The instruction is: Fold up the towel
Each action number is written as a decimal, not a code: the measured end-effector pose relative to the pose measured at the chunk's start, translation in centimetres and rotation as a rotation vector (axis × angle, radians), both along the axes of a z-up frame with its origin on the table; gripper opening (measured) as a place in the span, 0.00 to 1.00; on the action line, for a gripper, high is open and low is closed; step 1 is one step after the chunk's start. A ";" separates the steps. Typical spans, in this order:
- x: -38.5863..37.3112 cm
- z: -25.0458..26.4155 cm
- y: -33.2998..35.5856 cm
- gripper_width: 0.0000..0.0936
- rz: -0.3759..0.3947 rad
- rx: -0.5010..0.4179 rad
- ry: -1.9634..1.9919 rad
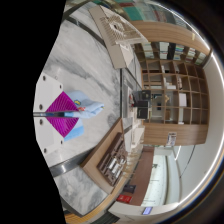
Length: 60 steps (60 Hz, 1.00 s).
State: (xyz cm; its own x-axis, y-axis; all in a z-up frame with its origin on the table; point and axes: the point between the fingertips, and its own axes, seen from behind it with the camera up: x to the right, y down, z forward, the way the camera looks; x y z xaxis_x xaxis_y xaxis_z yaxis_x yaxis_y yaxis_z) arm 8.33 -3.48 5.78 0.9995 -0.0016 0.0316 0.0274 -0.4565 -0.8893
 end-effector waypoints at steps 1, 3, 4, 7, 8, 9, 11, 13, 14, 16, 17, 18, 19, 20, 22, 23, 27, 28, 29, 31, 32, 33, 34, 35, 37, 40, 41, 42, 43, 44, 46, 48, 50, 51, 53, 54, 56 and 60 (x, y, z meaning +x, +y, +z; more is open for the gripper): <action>0.5 -0.6 -0.1 0.03 -0.005 -0.012 0.009; 1.8 -1.7 -0.2 0.03 -0.022 -0.031 0.022; 2.4 -2.2 -0.3 0.04 -0.032 -0.041 0.024; 3.9 -3.6 -0.3 0.04 -0.058 -0.065 0.020; 4.3 -4.0 -0.1 0.04 -0.061 -0.068 0.019; 4.5 -4.2 -0.1 0.04 -0.064 -0.070 0.020; 4.7 -4.5 -0.1 0.08 -0.062 -0.071 0.023; 4.5 -4.6 -0.2 0.21 -0.048 -0.075 0.023; 4.6 -4.6 -0.3 0.28 -0.042 -0.070 0.023; 4.8 -4.5 -0.4 0.46 -0.041 -0.067 0.022; 4.8 -4.5 -0.4 0.58 -0.041 -0.065 0.021; 4.9 -4.3 -0.6 0.70 -0.041 -0.065 0.023; 4.8 -4.2 -0.7 0.82 -0.038 -0.066 0.026; 4.8 -4.0 -0.9 0.94 -0.033 -0.067 0.031; 4.7 -3.6 -1.4 0.91 -0.027 -0.065 0.041; 4.5 -3.4 -1.7 0.89 -0.018 -0.065 0.049; 4.5 -2.4 -3.2 0.88 -0.011 -0.066 0.080; 4.5 -2.1 -3.7 0.89 -0.012 -0.065 0.088; 4.4 -1.8 -4.2 0.89 -0.012 -0.064 0.095; 3.9 -1.2 -5.4 0.89 -0.001 -0.065 0.107; 3.6 -0.9 -6.2 0.89 0.006 -0.062 0.112; 3.2 -0.6 -6.9 0.89 0.016 -0.060 0.117; 2.8 -0.3 -7.7 0.89 0.026 -0.057 0.121; 2.5 0.0 -8.4 0.89 0.036 -0.053 0.125; 1.9 0.7 -9.9 0.89 0.050 -0.040 0.128; 1.1 1.5 -12.1 0.89 0.058 -0.022 0.130; 0.9 1.8 -12.9 0.89 0.060 -0.017 0.131; 0.6 2.0 -13.6 0.88 0.062 -0.011 0.133; 0.3 2.2 -14.3 0.88 0.066 -0.007 0.134; -0.1 2.4 -14.9 0.88 0.072 -0.001 0.136; -0.8 2.9 -16.0 0.89 0.090 0.007 0.135; -1.5 3.4 -16.8 0.89 0.110 0.016 0.130; -2.1 4.0 -17.3 0.89 0.132 0.025 0.119; -2.3 4.4 -17.5 0.89 0.142 0.032 0.111; -2.7 5.3 -17.7 0.89 0.156 0.049 0.089; -2.8 5.8 -17.7 0.89 0.163 0.061 0.078; -2.7 6.7 -17.8 0.89 0.168 0.084 0.051; -3.2 7.8 -18.0 0.89 0.174 0.105 0.068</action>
State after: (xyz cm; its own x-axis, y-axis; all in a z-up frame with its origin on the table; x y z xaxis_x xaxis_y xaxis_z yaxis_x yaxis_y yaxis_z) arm 5.11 -21.44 13.59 0.9848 0.1716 -0.0270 0.0361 -0.3544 -0.9344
